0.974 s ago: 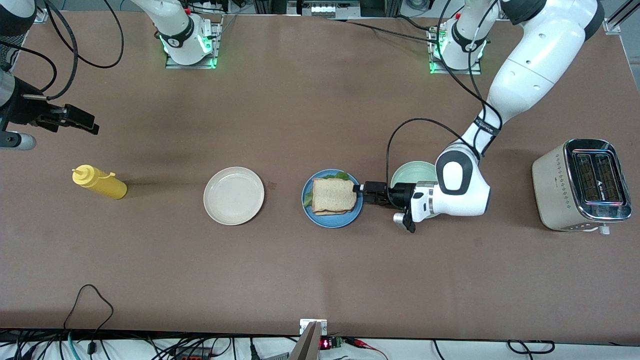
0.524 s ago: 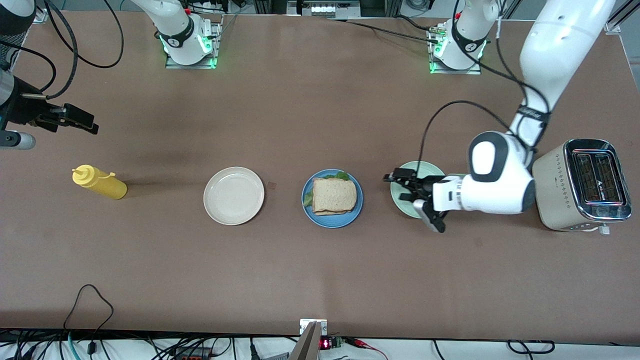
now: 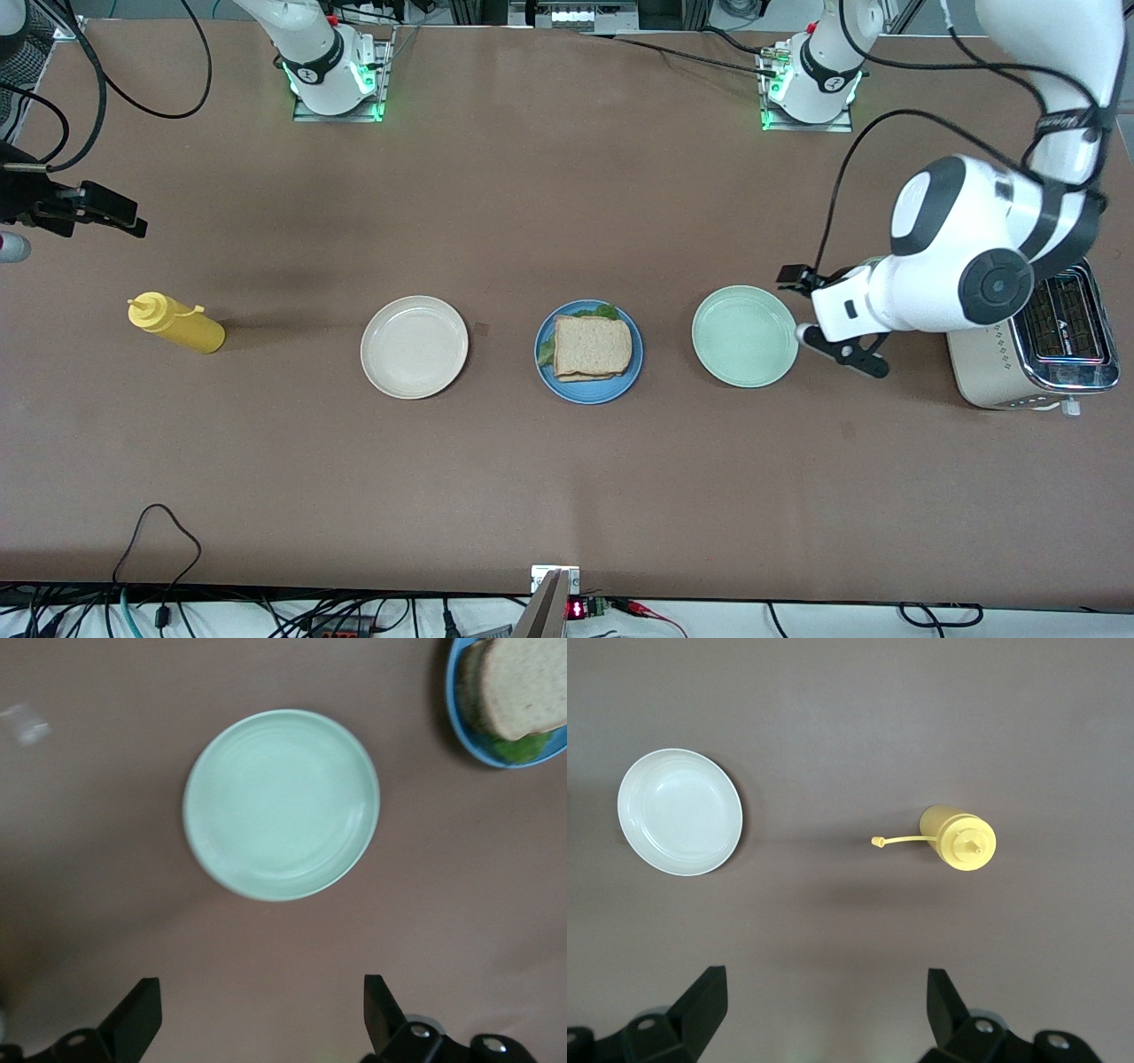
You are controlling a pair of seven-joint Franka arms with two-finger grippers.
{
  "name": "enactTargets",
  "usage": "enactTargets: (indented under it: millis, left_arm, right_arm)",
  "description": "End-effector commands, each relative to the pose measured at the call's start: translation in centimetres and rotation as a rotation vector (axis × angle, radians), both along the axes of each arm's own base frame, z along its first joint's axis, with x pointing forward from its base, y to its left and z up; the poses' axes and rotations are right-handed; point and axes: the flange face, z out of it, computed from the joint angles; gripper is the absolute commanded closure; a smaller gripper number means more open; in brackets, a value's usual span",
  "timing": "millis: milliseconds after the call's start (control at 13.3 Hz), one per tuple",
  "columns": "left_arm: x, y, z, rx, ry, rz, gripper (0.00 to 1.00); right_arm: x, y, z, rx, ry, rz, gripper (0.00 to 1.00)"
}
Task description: Make sandwich in blue plate with both arms
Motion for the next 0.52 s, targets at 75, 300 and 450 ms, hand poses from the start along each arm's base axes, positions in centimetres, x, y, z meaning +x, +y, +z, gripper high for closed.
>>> enactTargets:
  millis: [75, 300, 450]
  left_arm:
    - [0.2, 2.4, 10.2, 0.082, -0.014, 0.036, 0.00]
    - [-0.3, 4.4, 15.8, 0.104, -0.150, 0.119, 0.00]
    - [-3.1, 4.4, 17.7, 0.148, -0.230, 0.180, 0.00]
  right_arm:
    - [-0.5, 0.2, 0.5, -0.007, -0.001, 0.009, 0.00]
    - [-0.4, 0.2, 1.4, -0.005, -0.023, 0.008, 0.00]
    - [-0.3, 0.6, 1.6, -0.005, -0.026, 0.016, 0.00]
